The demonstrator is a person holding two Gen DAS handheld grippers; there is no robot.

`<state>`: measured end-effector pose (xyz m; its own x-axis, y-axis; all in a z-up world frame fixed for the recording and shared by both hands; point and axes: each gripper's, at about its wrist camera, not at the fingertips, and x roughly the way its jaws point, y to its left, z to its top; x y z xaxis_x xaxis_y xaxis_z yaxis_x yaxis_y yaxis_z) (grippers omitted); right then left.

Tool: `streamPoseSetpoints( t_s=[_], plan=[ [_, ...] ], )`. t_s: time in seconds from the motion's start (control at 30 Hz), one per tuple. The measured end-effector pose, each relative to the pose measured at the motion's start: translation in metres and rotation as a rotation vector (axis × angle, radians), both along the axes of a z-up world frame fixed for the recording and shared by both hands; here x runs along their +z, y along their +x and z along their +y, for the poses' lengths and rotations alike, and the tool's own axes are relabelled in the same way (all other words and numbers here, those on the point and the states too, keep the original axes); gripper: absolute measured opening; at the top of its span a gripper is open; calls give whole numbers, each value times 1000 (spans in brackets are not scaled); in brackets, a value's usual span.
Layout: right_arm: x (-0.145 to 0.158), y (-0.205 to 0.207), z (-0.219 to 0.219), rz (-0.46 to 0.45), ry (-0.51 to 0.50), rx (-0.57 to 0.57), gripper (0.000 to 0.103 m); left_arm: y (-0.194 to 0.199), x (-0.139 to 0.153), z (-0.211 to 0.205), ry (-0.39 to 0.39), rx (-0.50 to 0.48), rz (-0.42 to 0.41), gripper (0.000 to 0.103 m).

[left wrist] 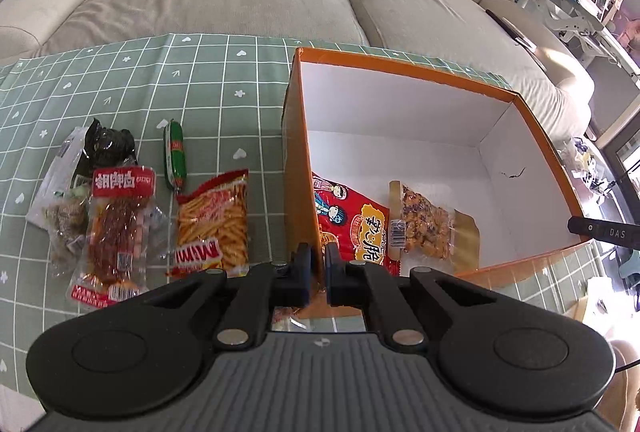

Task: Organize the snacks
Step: 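Move both tools back from the box toward the remaining snacks, then grasp the small wrapped sweet with the right tool while the left tool grasps the braised meat pack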

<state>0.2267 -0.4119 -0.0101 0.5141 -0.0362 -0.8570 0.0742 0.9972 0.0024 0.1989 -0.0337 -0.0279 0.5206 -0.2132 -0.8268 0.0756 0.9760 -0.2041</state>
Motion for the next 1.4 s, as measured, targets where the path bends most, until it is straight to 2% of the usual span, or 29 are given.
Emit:
streamPoseSetpoints(
  t_s=[0.17, 0.27, 0.3, 0.33, 0.37, 0.4, 0.47, 0.53, 0.67, 0.77, 0.93, 1.0, 1.1, 1.23, 1.33, 1.4],
  plan=[
    [-1, -9, 4, -6, -28, 12, 0, -2, 1, -4, 21, -12, -14, 7],
    [7, -13, 11, -48, -66, 27, 5, -7, 5, -4, 20, -27, -45, 9],
    [10, -16, 14, -67, -81, 34, 11, -12, 9, -4, 18, -31, -73, 12],
    [15, -18, 20, -88, -102, 40, 18, -15, 13, -4, 23, -40, -100, 20],
    [19, -21, 24, -108, -117, 44, 30, -19, 17, -3, 29, -50, -124, 24],
    [24, -24, 30, -132, -131, 53, 33, -23, 21, -2, 35, -56, -144, 29],
    [34, -33, 44, -175, -140, 77, 33, -33, 30, 4, 37, -58, -178, 32],
    [43, -44, 59, -227, -122, 107, 35, -43, 35, 16, 17, -59, -199, 36],
    [56, -69, 98, -329, -46, 198, 38, -64, 39, 45, -9, -52, -215, 36],
    [59, -87, 129, -381, 15, 271, 45, -77, 37, 66, 14, -18, -217, 36],
    [57, -117, 179, -453, 111, 353, 46, -97, 22, 100, 56, 21, -219, 38],
    [51, -128, 196, -457, 140, 379, 46, -104, 15, 111, 60, 33, -212, 38],
    [32, -143, 226, -413, 147, 444, 46, -111, 2, 119, 70, 46, -204, 41],
    [0, -152, 261, -349, 57, 542, 46, -116, -14, 123, 114, 38, -207, 47],
    [-17, -150, 276, -329, -31, 572, 46, -115, -24, 127, 101, 32, -222, 63],
    [-28, -142, 282, -306, -61, 561, 47, -111, -30, 131, 79, 51, -216, 63]
  ],
)
